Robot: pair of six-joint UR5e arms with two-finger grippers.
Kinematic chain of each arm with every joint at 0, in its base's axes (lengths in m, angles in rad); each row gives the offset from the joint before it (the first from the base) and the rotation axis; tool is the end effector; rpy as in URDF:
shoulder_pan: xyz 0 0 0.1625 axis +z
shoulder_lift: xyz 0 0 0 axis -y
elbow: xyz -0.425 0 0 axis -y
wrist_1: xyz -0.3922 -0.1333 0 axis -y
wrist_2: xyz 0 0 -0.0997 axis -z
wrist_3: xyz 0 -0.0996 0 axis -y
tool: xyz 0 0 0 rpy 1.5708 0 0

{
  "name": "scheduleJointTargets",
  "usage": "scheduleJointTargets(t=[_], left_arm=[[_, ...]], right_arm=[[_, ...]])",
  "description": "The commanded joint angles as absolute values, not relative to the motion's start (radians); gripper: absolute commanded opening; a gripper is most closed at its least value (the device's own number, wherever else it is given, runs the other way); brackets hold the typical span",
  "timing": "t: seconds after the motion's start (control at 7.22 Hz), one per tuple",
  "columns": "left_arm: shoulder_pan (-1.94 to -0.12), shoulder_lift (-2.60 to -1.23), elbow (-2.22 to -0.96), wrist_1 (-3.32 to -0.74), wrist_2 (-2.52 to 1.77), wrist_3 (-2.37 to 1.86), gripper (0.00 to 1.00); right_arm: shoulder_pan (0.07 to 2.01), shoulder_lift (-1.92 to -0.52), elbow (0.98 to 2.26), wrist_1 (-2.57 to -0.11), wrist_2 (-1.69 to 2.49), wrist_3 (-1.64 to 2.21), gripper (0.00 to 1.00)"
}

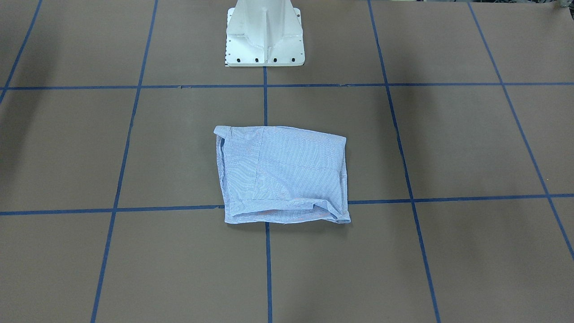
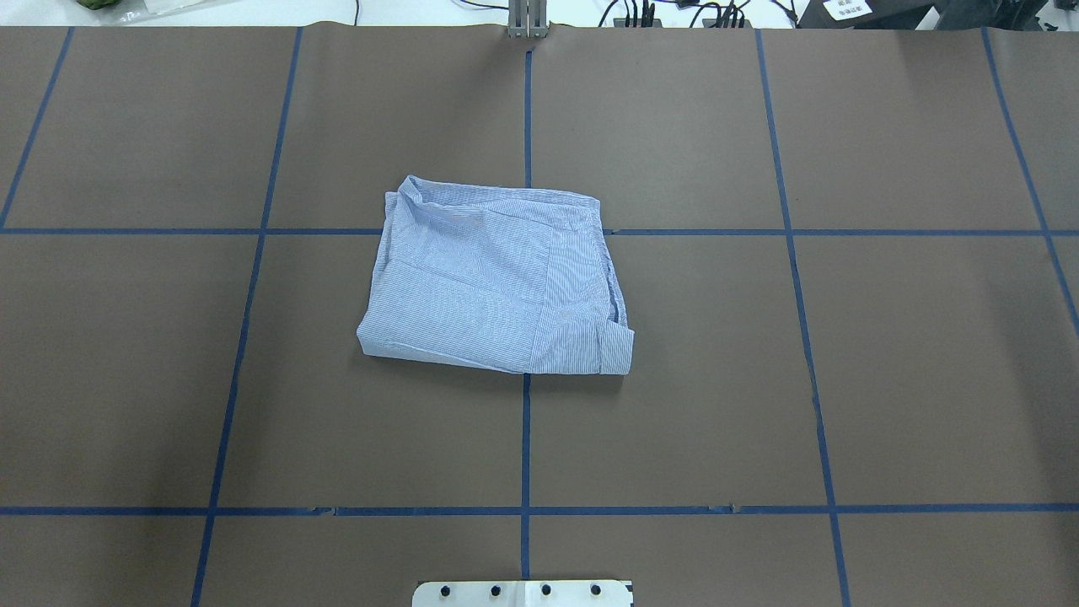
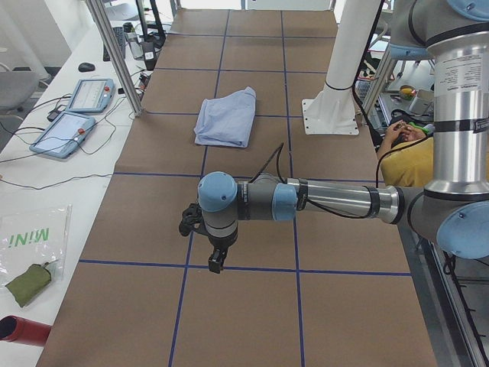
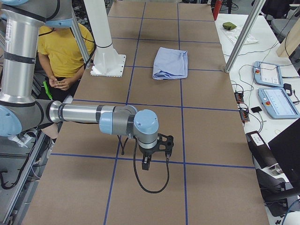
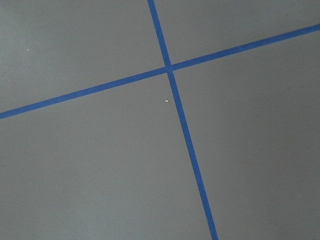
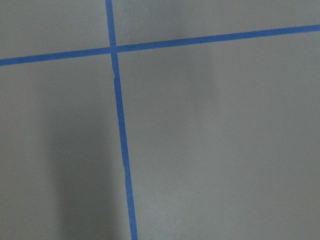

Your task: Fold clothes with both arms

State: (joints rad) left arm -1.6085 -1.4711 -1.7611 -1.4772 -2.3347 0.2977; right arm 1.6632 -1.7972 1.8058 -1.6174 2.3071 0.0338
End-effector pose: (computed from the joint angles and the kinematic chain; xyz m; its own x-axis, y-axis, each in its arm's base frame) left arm -0.0812 -0.4450 0.6221 0.7009 0.2651 -0.6622 -0.1756 0.9639 0.2000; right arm 0.1024 -0.3858 0.6508 0.7319 0.1273 0.6694 -0.1170 0.9913 -0.0606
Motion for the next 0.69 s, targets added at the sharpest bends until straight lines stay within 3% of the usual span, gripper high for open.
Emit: scheduleJointTargets(t=[0.0,0.55], left_arm=[[-1.608,-1.471,-1.761,-1.477,-2.335,0.298,1.0],[-1.608,-1.471,-1.749,-1.477,-2.335,0.298,1.0]], right_arm=[[1.661,-1.799,1.807,-1.617,2.307,0.034,1.0],[1.66,-1.799,1.81,-1.617,2.312,0.035,1.0]])
